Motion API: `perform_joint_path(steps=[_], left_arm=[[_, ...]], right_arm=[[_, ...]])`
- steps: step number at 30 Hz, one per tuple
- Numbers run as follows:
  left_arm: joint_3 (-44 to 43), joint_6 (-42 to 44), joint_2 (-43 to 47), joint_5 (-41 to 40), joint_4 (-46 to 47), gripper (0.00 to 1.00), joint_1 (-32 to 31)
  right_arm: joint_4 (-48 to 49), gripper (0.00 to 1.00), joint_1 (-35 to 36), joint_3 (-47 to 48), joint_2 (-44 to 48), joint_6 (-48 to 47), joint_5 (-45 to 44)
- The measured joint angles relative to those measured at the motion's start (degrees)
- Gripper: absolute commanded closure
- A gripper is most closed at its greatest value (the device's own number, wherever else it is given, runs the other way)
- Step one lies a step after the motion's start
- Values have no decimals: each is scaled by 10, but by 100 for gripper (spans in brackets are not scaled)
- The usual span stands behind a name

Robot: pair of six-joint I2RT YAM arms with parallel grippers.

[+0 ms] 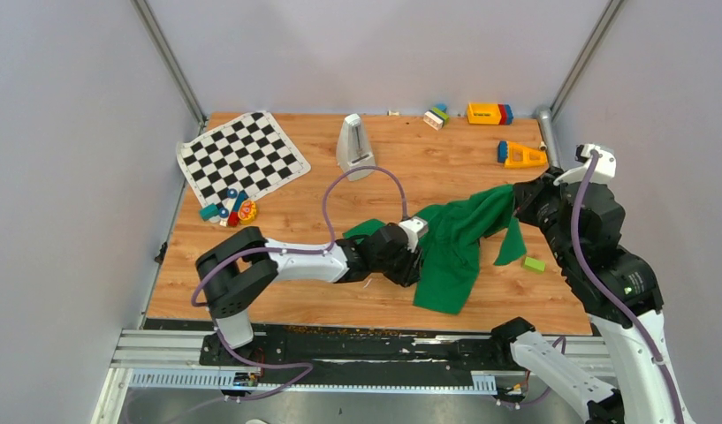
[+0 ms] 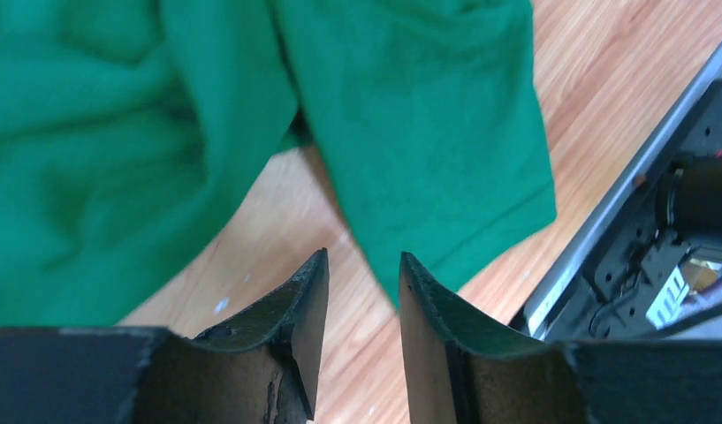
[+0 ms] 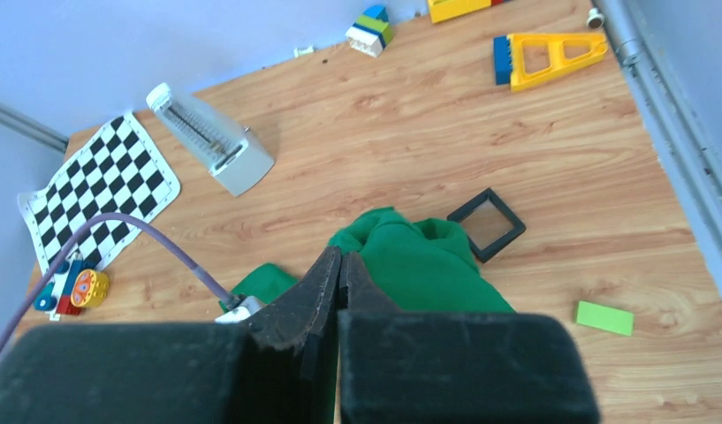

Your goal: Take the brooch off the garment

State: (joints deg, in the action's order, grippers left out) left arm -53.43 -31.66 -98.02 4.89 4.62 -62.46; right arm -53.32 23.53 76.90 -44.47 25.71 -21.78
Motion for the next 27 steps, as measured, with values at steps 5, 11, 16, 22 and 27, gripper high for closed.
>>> perform_joint_path(steps=[5,11,16,22,27], left_arm=[[-61,-10,-60,-28,28,62,-14],[-86,-17,-64,-89,48,65,-18],[-125,-7,-78,-137,40,62,-25],[-187,5,-125,-170,24,63,-26],[-218,5,-158,-183,-2,56,-20]], right_arm=[[-6,100,0,15,2,-26,-17],[-9,100,0,15,1,-47,-17],[-9,100,0,15,1,-59,-17],[-9,100,0,15,2,-68,-17],[-9,100,0,15,8,-73,-17]])
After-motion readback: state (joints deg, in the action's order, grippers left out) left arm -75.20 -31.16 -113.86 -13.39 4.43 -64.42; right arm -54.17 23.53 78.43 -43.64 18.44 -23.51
